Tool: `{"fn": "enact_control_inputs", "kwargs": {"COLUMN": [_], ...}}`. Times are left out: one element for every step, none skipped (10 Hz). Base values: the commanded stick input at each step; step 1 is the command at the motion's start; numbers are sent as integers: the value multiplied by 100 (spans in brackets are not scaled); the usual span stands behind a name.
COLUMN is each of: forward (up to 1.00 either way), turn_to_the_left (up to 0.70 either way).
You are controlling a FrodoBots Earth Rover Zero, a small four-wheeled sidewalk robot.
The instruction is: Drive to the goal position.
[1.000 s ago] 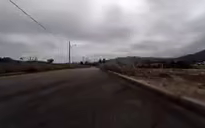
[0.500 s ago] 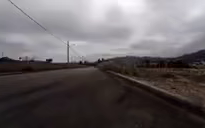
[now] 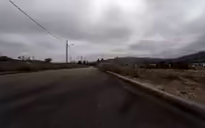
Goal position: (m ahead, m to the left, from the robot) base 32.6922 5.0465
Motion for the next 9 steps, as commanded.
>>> {"fn": "enact_control_inputs", "kwargs": {"forward": [70,70,70,70,70,70,70,70,70], "turn_to_the_left": [0,0,0,0,0,0,0,0,0]}}
